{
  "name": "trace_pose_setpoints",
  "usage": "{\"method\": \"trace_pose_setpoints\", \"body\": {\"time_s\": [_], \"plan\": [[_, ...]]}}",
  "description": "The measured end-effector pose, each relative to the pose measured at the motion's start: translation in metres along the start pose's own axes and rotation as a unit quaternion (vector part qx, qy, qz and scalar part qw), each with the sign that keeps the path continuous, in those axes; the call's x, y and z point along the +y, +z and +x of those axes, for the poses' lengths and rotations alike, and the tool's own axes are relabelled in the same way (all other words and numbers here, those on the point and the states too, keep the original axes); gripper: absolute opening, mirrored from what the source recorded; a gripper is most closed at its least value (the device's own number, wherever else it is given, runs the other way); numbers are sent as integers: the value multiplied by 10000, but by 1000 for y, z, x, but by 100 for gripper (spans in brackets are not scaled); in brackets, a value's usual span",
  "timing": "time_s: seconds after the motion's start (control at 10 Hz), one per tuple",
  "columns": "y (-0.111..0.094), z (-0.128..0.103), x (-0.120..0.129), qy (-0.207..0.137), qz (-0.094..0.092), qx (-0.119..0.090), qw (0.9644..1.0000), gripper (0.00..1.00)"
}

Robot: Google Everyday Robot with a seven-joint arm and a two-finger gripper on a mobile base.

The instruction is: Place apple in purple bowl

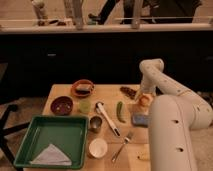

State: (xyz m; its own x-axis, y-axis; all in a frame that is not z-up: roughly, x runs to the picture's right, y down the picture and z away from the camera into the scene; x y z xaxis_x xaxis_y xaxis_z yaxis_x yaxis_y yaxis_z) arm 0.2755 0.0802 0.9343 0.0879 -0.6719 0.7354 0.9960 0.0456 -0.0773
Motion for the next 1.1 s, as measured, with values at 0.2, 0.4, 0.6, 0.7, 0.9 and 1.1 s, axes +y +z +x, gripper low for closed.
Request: {"method": "trace_pose_setpoints", "body": {"time_s": [0.2,0.4,0.6,0.7,0.9,1.1], "plan": [[-1,-2,0,-66,50,60,9999,80],[1,-1,0,-137,124,129,9997,80],[2,-1,5,-159,208,208,9994,80],[3,-1,8,-162,248,245,9993,80],[4,2,8,-199,306,289,9989,80],[6,4,13,-182,335,259,9989,80]]}}
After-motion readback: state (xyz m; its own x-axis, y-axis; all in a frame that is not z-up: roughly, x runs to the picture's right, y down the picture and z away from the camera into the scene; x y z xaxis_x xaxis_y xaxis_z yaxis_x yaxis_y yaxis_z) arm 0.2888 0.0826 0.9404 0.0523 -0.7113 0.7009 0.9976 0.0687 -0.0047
